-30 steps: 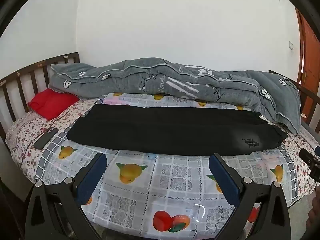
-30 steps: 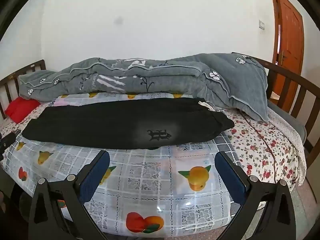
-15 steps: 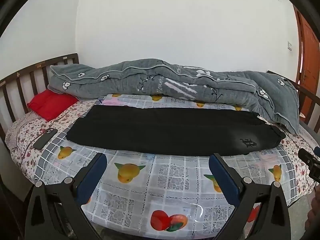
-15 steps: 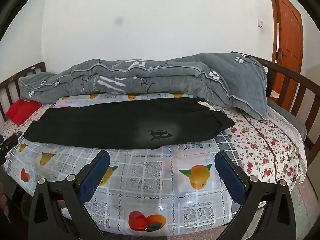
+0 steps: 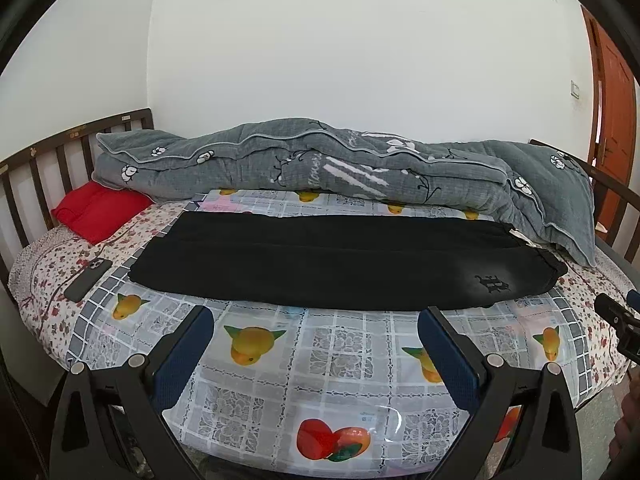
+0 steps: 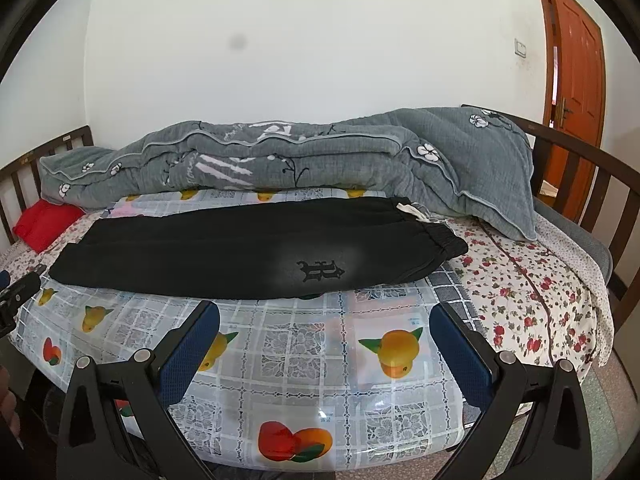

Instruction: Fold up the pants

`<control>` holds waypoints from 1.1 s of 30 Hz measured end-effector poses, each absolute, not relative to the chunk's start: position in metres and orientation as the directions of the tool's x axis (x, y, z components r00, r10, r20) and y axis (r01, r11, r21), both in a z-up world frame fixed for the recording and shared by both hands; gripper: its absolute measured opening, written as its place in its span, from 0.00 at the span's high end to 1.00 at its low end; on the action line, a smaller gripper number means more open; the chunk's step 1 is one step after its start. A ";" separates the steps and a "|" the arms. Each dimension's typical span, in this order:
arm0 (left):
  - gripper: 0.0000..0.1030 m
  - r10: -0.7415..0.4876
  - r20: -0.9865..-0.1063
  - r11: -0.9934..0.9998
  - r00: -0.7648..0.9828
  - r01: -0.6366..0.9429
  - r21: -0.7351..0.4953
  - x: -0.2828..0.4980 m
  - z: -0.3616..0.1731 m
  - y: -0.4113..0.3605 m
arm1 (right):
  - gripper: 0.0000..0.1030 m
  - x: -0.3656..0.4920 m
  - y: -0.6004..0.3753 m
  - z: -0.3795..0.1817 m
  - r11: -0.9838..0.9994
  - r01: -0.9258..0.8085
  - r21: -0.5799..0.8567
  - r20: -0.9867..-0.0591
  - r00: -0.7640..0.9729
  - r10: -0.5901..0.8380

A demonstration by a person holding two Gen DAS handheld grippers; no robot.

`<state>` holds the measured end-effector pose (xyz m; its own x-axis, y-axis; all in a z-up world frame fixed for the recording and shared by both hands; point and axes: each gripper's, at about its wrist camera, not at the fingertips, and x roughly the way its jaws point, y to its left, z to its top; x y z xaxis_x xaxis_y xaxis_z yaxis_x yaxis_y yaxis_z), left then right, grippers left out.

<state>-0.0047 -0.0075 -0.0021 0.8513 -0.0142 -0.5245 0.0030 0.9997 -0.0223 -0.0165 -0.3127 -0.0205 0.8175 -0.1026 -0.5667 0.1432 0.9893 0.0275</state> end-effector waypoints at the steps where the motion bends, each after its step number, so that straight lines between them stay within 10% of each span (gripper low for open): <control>1: 0.00 -0.015 -0.524 1.000 0.851 0.003 -0.023 -0.005 -0.002 -0.008 | 0.00 -0.016 -0.312 -0.020 0.989 0.144 0.026 -0.566 0.818 -0.104; 33: 0.00 -0.014 -0.524 1.000 0.852 0.001 -0.025 -0.006 -0.001 -0.008 | 0.00 -0.021 -0.311 -0.013 0.989 0.148 0.030 -0.558 0.823 -0.106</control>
<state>-0.0061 -0.0083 -0.0009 0.8517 -0.0144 -0.5238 0.0014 0.9997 -0.0251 -0.0212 -0.3106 -0.0129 0.8230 -0.1062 -0.5581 0.1479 0.9885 0.0300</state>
